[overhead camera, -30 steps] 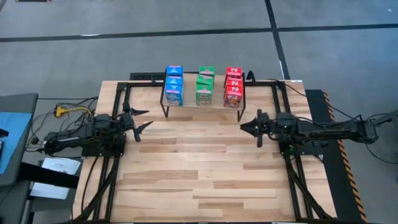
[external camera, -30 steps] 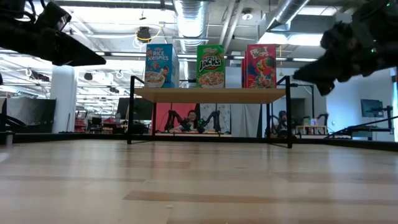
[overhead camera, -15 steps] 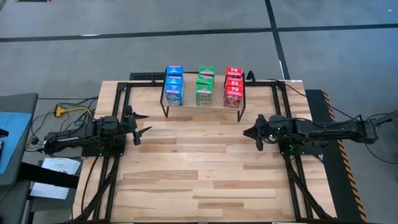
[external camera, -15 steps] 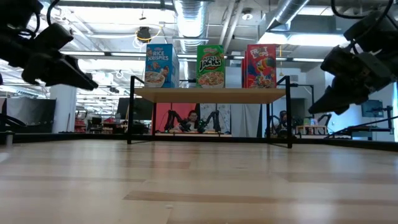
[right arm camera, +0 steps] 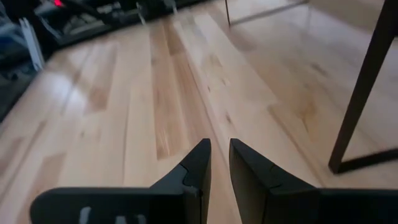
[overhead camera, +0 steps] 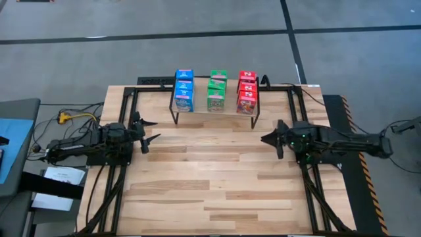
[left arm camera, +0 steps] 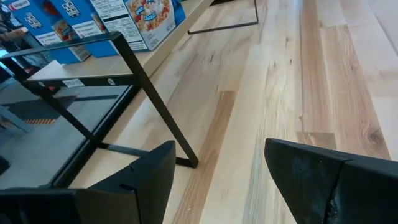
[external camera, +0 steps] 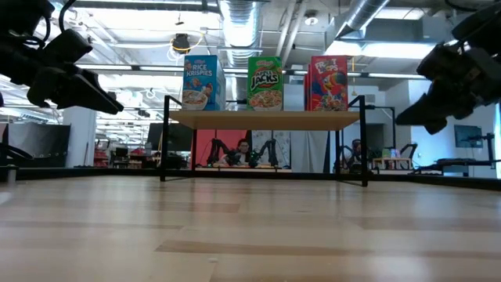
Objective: Stack cereal on shelf
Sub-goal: Return to Home Position
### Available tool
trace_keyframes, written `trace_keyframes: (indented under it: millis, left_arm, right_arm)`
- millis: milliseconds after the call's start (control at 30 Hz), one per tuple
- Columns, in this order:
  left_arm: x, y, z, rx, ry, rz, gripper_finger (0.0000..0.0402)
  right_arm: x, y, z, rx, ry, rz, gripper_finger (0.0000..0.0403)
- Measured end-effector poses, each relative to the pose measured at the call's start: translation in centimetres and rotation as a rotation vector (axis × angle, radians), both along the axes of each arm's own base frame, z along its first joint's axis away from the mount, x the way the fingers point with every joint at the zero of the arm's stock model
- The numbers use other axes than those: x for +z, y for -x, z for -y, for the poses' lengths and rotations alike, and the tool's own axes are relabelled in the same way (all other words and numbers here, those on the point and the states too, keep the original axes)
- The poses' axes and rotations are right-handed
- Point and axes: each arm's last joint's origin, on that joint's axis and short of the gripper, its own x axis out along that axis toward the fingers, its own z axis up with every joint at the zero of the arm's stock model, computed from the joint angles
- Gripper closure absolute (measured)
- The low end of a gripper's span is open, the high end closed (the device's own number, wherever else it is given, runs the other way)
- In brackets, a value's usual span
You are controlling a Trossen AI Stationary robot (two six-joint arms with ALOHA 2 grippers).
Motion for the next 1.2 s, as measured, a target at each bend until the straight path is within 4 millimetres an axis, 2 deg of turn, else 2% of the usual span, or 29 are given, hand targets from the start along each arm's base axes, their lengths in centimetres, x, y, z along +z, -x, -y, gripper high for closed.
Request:
trace_keyframes:
  millis: [467,1200]
  left_arm:
    - [0.0,-0.1,0.5,-0.06,-0.006,-0.003,0.0163]
    - [-0.2,-0.3,1.2,-0.148,-0.001,0.01,0.0163]
  right_arm:
    - [1.8,1.4,-0.2,0.0,0.036,0.225,0.0321]
    - [1.9,1.3,-0.5,0.028,0.036,0.246,0.0321]
